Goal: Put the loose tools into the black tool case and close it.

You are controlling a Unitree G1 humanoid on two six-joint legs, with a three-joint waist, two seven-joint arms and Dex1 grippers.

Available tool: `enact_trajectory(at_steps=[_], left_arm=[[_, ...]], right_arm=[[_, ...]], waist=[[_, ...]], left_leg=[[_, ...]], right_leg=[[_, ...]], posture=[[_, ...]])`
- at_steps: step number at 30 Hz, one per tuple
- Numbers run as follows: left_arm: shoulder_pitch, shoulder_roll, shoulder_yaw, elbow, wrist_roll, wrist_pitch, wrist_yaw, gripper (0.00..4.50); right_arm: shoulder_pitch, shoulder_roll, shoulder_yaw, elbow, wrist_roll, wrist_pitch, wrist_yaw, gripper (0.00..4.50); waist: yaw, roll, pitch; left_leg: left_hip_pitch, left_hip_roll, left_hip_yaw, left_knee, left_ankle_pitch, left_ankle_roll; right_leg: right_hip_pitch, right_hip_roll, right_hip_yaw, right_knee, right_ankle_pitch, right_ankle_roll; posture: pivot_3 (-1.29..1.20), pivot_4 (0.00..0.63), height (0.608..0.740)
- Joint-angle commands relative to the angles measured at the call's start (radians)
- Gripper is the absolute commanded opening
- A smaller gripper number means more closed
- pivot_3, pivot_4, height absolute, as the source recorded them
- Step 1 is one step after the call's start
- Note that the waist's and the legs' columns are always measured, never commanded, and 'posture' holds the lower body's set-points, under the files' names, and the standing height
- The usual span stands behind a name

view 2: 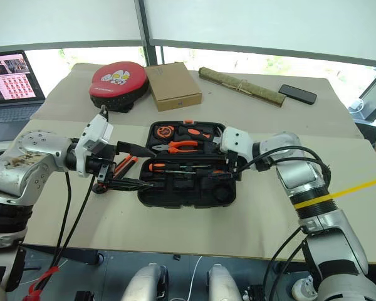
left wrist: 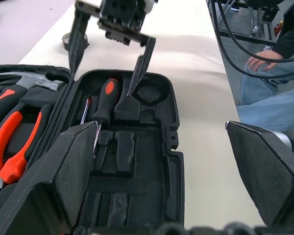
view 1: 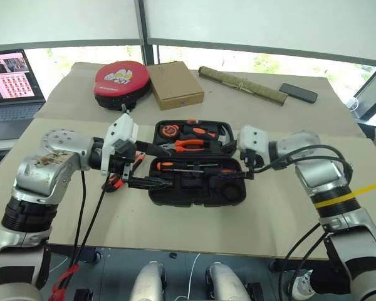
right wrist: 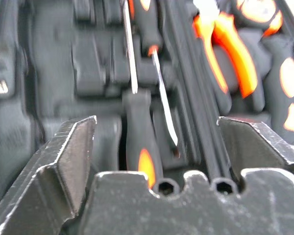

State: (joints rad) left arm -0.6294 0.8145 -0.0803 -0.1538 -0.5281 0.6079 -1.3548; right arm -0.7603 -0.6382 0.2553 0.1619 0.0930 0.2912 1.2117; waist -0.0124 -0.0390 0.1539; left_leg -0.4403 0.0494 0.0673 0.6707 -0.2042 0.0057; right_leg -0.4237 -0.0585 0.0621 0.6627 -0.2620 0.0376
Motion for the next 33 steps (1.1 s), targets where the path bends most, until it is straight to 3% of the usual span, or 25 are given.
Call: enact_trajectory(at_steps=[1, 9, 23, 28, 32, 33], left_arm=[[-0.03, -0.008, -0.003, 0.006, 0.01, -0.032, -0.004, 4.5], [-0.043, -0.012, -0.013, 0.026, 0.022, -0.044, -0.015, 4.5], [-0.025, -0.009, -0.013, 0.018, 0.027, -0.053, -0.008, 4.5], [-0.004, -0.003, 0.0, 0.015, 0.038, -0.057, 0.015, 4.5], [0.077, 0.029, 0.084, -0.018, 0.017, 0.008, 0.101, 4.5], [0.12, 0.039, 0.116, -0.039, 0.009, 0.029, 0.132, 4.5]], right_arm=[[0.001, 0.022, -0.015, -0.026, 0.007, 0.017, -0.03, 2.78], [0.013, 0.074, 0.031, 0.019, -0.038, 0.011, -0.072, 0.08], [0.055, 0.063, 0.194, -0.011, -0.196, 0.006, -0.061, 0.03], [0.024, 0.098, 0.087, -0.064, -0.144, 0.041, -0.129, 0.03], [0.051, 0.097, -0.096, -0.248, 0.039, 0.222, -0.141, 0.03], [0.069, 0.085, -0.145, -0.316, 0.104, 0.296, -0.135, 0.31]], waist=[[0.0, 0.0, 0.0], [0.0, 0.0, 0.0], [-0.001, 0.0, -0.001], [-0.009, 0.0, -0.001], [-0.011, 0.0, 0.0], [-0.01, 0.0, 0.0]], left_leg=[[0.0, 0.0, 0.0, 0.0, 0.0, 0.0], [0.0, 0.0, 0.0, 0.0, 0.0, 0.0], [0.003, 0.0, 0.0, 0.001, 0.0, 0.0], [0.003, 0.001, 0.0, 0.0, 0.0, 0.0], [0.003, 0.001, 0.0, 0.0, 0.0, -0.001], [0.002, 0.001, 0.0, 0.0, 0.0, -0.001]], right_leg=[[0.0, 0.0, 0.0, 0.0, 0.0, 0.0], [0.0, 0.0, 0.0, 0.0, 0.0, 0.0], [0.002, 0.0, 0.0, 0.001, 0.0, 0.0], [0.002, 0.001, 0.0, 0.001, 0.0, -0.001], [0.0, 0.001, 0.001, 0.002, 0.001, -0.001], [0.0, 0.001, 0.001, 0.002, 0.001, -0.001]], posture=[[0.0, 0.15, 0.74], [0.0, 0.15, 0.74], [0.0, 0.15, 0.74], [0.0, 0.15, 0.74], [0.0, 0.15, 0.74], [0.0, 0.15, 0.74]])
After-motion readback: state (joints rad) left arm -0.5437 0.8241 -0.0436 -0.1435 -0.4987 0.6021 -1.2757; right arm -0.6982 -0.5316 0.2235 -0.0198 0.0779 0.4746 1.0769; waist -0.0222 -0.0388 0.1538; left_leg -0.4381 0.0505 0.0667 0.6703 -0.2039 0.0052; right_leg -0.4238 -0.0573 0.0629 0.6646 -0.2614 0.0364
